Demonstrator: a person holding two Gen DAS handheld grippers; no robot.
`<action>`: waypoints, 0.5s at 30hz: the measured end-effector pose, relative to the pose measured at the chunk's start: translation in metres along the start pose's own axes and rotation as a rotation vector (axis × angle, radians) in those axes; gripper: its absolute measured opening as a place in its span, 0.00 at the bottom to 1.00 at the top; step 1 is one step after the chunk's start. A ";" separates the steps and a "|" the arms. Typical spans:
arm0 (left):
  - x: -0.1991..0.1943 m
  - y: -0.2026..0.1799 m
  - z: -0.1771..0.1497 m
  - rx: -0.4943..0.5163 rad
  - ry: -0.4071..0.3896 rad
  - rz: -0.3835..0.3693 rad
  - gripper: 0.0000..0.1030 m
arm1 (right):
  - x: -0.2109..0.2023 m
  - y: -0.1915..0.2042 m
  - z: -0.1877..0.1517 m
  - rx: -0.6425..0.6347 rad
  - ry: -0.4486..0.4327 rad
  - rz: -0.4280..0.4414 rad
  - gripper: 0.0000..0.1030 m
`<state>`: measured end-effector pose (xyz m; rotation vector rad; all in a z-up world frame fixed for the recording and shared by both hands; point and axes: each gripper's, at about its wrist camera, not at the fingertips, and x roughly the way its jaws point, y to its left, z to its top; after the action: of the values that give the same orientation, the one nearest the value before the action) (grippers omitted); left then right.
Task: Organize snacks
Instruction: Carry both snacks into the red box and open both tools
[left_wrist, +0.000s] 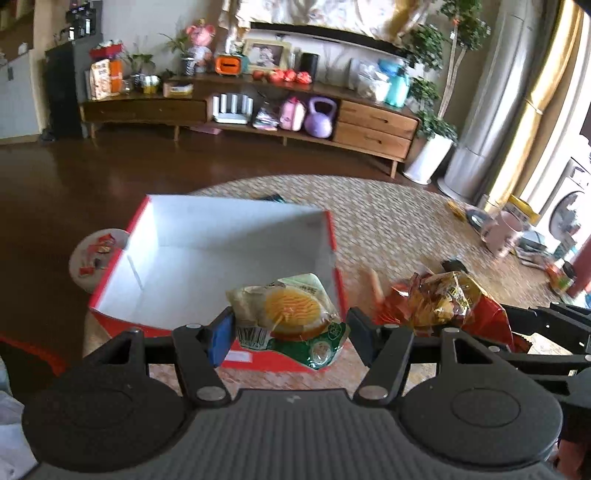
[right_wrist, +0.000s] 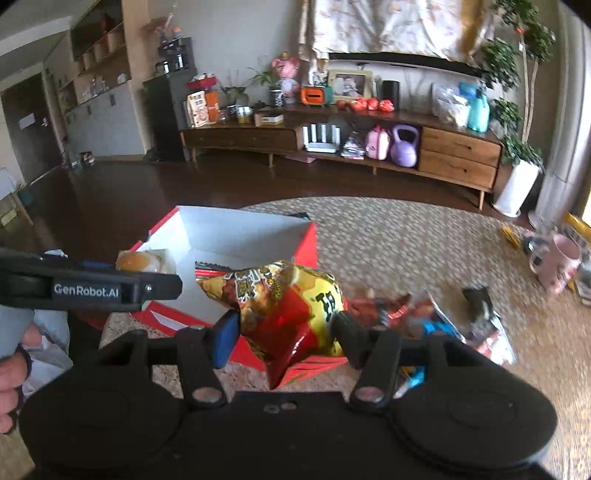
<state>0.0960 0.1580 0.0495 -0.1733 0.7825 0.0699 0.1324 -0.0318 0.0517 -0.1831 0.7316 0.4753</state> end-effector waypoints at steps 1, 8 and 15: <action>0.001 0.005 0.002 -0.004 -0.002 0.009 0.63 | 0.004 0.005 0.002 -0.007 0.000 0.001 0.54; 0.017 0.039 0.017 -0.033 0.005 0.084 0.63 | 0.040 0.035 0.018 -0.055 0.013 0.021 0.55; 0.042 0.075 0.031 -0.049 0.022 0.150 0.63 | 0.082 0.061 0.028 -0.091 0.062 0.042 0.55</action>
<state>0.1376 0.2376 0.0314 -0.1613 0.8151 0.2296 0.1725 0.0590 0.0167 -0.2686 0.7760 0.5450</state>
